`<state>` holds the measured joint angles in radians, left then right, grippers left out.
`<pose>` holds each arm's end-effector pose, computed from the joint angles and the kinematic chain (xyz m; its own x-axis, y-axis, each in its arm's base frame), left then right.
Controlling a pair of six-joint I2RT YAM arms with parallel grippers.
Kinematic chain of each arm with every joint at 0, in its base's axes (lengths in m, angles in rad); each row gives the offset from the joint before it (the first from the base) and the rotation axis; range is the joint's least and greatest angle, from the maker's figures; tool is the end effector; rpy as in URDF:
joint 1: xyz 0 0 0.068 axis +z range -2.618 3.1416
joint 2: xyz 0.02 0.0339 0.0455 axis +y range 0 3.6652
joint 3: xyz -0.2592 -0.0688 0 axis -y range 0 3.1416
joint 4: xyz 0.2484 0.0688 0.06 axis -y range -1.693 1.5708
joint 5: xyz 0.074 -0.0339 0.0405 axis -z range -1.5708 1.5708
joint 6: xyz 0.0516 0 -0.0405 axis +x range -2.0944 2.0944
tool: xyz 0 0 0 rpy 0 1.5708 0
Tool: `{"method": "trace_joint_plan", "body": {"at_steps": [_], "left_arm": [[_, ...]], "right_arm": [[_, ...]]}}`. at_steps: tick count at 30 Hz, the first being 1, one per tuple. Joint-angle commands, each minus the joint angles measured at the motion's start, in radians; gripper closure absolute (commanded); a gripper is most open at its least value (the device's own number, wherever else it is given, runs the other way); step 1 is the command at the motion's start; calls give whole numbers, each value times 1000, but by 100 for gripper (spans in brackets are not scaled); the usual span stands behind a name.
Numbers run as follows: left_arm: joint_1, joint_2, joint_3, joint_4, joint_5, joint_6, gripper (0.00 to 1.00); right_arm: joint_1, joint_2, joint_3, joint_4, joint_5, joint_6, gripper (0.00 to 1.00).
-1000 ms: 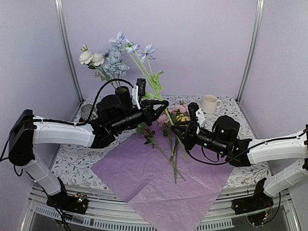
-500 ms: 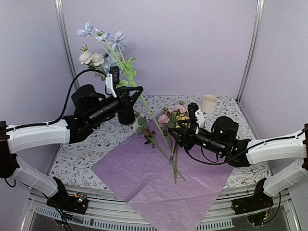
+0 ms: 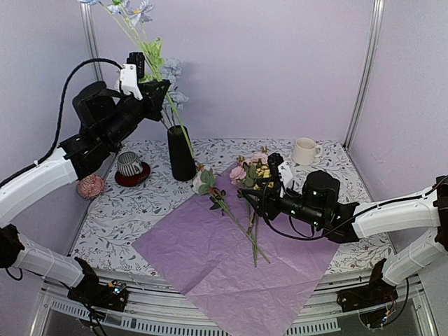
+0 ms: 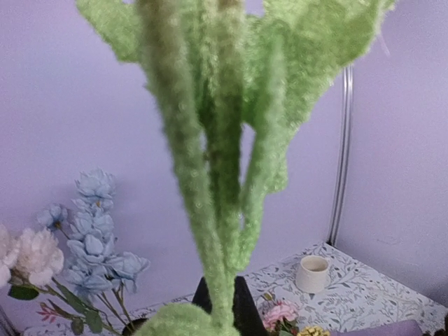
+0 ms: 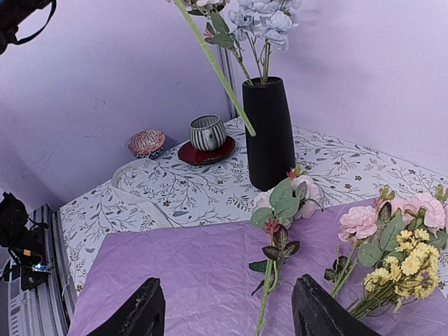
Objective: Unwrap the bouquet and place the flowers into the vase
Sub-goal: Place the fake flower in the vase.
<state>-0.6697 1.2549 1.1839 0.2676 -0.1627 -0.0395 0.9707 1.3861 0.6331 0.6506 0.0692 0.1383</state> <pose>0.2514 -0.1884 0.4265 0.1338 -0.1556 -0.9787 0.4937 0.8668 -0.0703 0.1834 0.2617 0.2294 -0.1653 0.0019 -0.9862 -0.7690 0.6258 0.1301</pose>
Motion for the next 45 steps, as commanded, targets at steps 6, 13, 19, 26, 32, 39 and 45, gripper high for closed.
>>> {"method": "trace_joint_plan", "body": {"at_steps": [6,13,19,26,32,39,45], "left_arm": [[74,95,159,-30,-57,121,98],[108,179,258,-9,-35,139,99],[124,237,290,2,-46,160,100],[125,202,315,-24,9,104,100],[125,154,321,-46,18,96,100],[125,132,296,-30,-25,147,100],[140,178,263,-9,-55,157,100]], "right_arm": [[6,19,38,-9,-2,5,36],[6,17,40,-11,-2,2,36],[5,11,42,-16,-6,0,36],[6,23,48,-22,-2,-3,36],[6,41,59,-29,-11,0,36],[6,57,70,-35,-21,2,36],[5,58,72,-37,-22,3,36]]}}
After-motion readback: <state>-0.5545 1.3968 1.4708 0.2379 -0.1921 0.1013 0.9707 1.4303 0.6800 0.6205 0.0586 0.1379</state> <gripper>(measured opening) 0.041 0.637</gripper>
